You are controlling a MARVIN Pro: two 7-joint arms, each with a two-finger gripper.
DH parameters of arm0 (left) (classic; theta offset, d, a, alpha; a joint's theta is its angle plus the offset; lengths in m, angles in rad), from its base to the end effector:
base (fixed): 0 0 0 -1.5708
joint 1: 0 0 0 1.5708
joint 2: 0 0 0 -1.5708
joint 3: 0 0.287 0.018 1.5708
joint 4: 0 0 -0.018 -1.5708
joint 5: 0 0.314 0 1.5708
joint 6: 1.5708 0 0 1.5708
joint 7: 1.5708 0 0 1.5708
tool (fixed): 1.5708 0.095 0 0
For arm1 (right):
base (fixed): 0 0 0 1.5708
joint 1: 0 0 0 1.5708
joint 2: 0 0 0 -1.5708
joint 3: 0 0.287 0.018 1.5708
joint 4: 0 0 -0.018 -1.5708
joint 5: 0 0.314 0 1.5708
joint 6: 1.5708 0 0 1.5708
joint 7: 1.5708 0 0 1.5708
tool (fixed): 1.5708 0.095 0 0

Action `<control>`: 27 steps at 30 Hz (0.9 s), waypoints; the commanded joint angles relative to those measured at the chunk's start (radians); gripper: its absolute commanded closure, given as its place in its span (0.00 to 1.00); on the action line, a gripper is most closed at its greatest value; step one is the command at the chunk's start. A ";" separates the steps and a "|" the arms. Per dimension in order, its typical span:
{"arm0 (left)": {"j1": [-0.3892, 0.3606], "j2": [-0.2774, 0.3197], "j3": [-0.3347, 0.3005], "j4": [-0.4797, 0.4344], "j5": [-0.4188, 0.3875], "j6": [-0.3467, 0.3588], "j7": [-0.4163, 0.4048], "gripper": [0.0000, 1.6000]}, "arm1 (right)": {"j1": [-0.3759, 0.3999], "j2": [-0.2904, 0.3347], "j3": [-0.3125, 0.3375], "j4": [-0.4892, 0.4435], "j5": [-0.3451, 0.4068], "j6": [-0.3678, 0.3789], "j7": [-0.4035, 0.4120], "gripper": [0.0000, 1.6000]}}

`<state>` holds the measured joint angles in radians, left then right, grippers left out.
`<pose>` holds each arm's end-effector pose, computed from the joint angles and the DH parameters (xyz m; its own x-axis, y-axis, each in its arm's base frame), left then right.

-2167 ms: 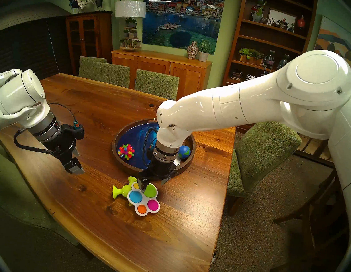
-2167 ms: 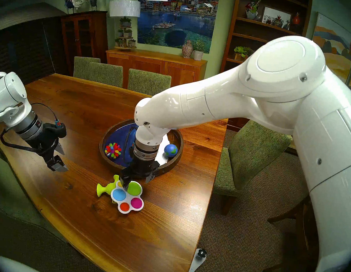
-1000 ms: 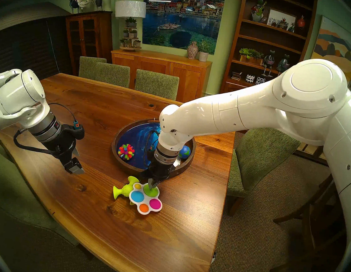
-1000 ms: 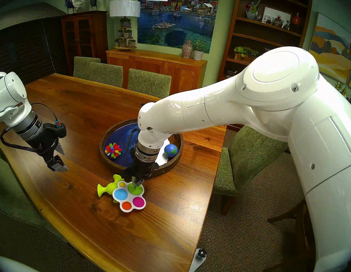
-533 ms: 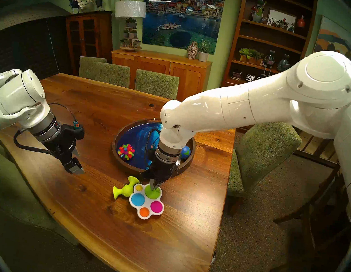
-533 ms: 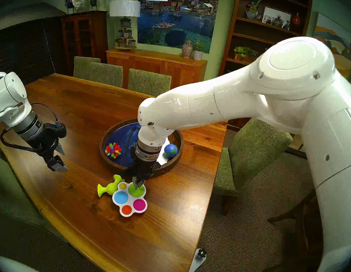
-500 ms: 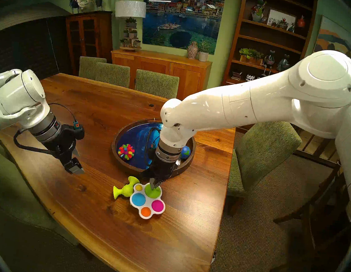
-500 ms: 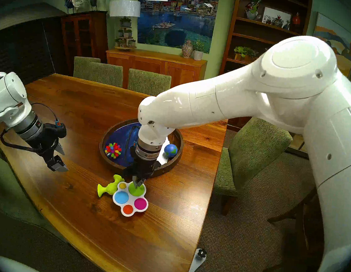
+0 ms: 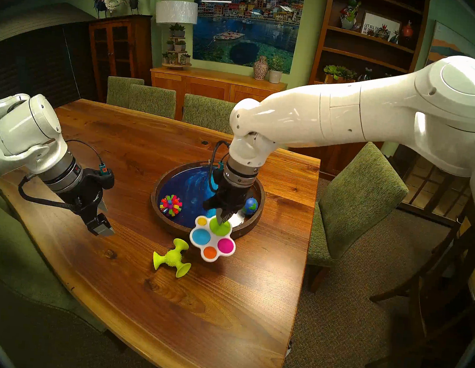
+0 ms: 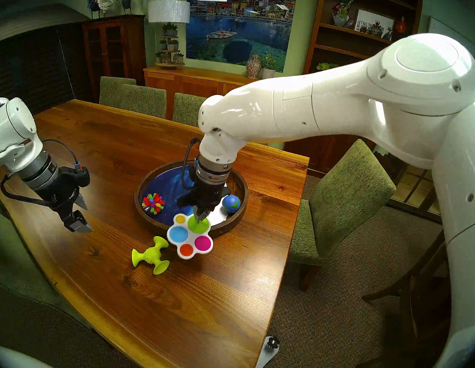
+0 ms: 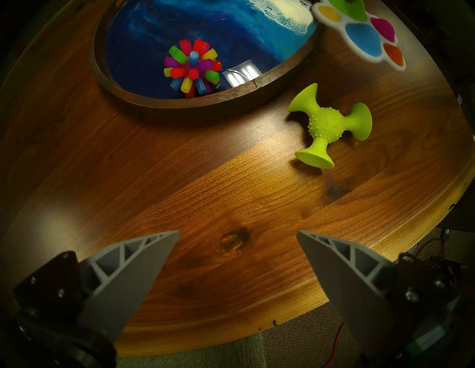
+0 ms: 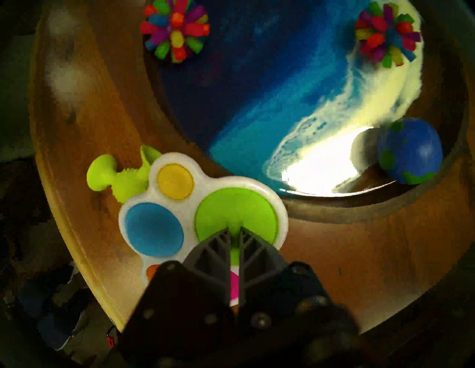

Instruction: Put toys in center tray

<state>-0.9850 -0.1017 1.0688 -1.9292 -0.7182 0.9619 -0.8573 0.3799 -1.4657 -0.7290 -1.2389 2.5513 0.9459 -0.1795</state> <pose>0.3494 0.1628 -0.1023 0.6058 -0.7511 0.2622 -0.7619 -0.6427 -0.0806 0.4778 0.2040 -0.1257 0.7940 0.5910 0.1422 0.6066 -0.7855 -0.1226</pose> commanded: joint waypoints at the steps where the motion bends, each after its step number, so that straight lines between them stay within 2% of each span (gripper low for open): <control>1: -0.019 -0.007 -0.019 -0.001 -0.001 -0.003 0.001 0.00 | -0.004 -0.031 0.008 0.119 -0.010 -0.005 -0.004 1.00; 6: -0.019 -0.007 -0.018 -0.001 -0.001 -0.003 0.001 0.00 | -0.046 -0.070 0.004 0.208 -0.021 -0.023 -0.014 1.00; 8: -0.019 -0.007 -0.018 -0.001 -0.001 -0.003 0.002 0.00 | -0.050 -0.073 0.003 0.211 -0.023 -0.029 -0.017 1.00; 13: -0.018 -0.007 -0.017 -0.001 0.000 -0.003 0.002 0.00 | -0.105 -0.108 -0.002 0.313 -0.028 -0.048 -0.021 1.00; 14: -0.018 -0.007 -0.017 -0.001 0.000 -0.003 0.002 0.00 | -0.098 -0.094 -0.004 0.282 -0.031 -0.062 -0.026 1.00; 15: -0.018 -0.007 -0.016 -0.001 0.000 -0.003 0.002 0.00 | -0.117 -0.109 -0.005 0.326 -0.031 -0.057 -0.023 1.00; 19: -0.017 -0.007 -0.016 0.000 0.000 -0.003 0.002 0.00 | -0.141 -0.120 -0.009 0.366 -0.036 -0.069 -0.026 1.00; 20: -0.018 -0.007 -0.015 0.000 0.000 -0.003 0.002 0.00 | -0.157 -0.135 -0.009 0.405 -0.036 -0.064 -0.024 1.00; 21: -0.018 -0.007 -0.015 0.000 0.000 -0.003 0.002 0.00 | -0.152 -0.128 -0.010 0.387 -0.037 -0.070 -0.028 1.00; 23: -0.018 -0.007 -0.015 0.000 0.000 -0.003 0.002 0.00 | -0.177 -0.151 -0.009 0.450 -0.037 -0.063 -0.025 1.00; 26: -0.018 -0.007 -0.015 0.000 0.000 -0.003 0.002 0.00 | -0.188 -0.159 -0.010 0.472 -0.039 -0.061 -0.026 1.00; 27: -0.018 -0.007 -0.015 0.000 0.000 -0.003 0.002 0.00 | -0.203 -0.174 -0.010 0.512 -0.039 -0.053 -0.024 1.00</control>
<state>-0.9844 -0.1018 1.0731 -1.9287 -0.7179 0.9618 -0.8572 0.1955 -1.5967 -0.7465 -0.8542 2.5153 0.8820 -0.2115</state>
